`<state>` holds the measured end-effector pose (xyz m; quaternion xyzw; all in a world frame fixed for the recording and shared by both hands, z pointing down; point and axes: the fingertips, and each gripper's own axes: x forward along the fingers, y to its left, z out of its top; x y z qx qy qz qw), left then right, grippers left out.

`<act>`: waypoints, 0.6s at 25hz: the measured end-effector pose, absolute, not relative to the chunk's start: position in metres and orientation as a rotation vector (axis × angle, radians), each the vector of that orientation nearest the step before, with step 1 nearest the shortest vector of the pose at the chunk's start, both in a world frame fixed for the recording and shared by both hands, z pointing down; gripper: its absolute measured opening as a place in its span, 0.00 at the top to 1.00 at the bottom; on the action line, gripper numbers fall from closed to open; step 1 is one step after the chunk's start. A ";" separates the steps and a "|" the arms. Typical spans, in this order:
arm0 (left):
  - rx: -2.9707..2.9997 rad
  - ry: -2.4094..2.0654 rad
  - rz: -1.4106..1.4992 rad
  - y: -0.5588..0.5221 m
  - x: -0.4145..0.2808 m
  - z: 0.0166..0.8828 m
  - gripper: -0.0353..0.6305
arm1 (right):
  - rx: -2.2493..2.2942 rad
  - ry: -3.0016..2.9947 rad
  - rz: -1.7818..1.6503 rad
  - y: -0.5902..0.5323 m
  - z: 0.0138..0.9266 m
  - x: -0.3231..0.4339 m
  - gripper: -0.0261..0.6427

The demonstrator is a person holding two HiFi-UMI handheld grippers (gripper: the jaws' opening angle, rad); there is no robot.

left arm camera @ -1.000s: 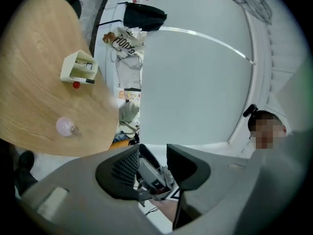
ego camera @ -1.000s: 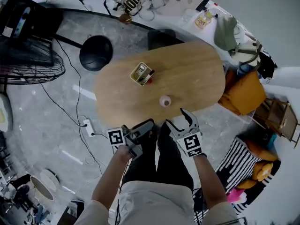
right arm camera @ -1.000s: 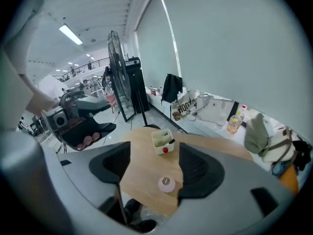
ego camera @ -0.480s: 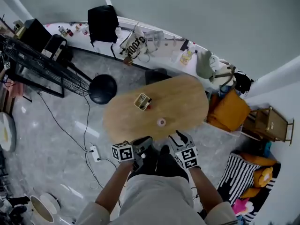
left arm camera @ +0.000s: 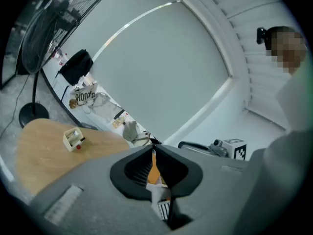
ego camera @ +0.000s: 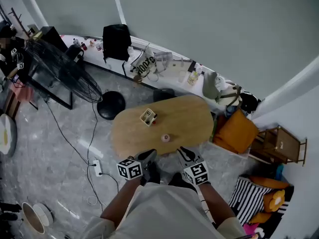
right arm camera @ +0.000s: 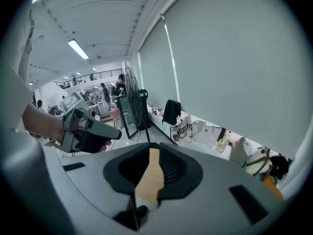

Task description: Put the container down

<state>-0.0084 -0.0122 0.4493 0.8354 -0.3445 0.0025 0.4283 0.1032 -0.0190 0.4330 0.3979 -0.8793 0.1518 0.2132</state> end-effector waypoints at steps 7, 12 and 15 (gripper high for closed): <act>2.148 -1.014 -0.015 0.022 0.031 0.420 0.90 | 0.988 -2.535 0.321 0.016 0.402 0.140 0.92; 2.161 -1.146 -0.018 0.051 0.049 0.404 0.90 | 0.936 -2.580 0.268 0.038 0.389 0.168 0.94; 2.160 -1.224 -0.019 0.068 0.054 0.398 0.90 | 0.915 -2.605 0.254 0.049 0.385 0.181 0.96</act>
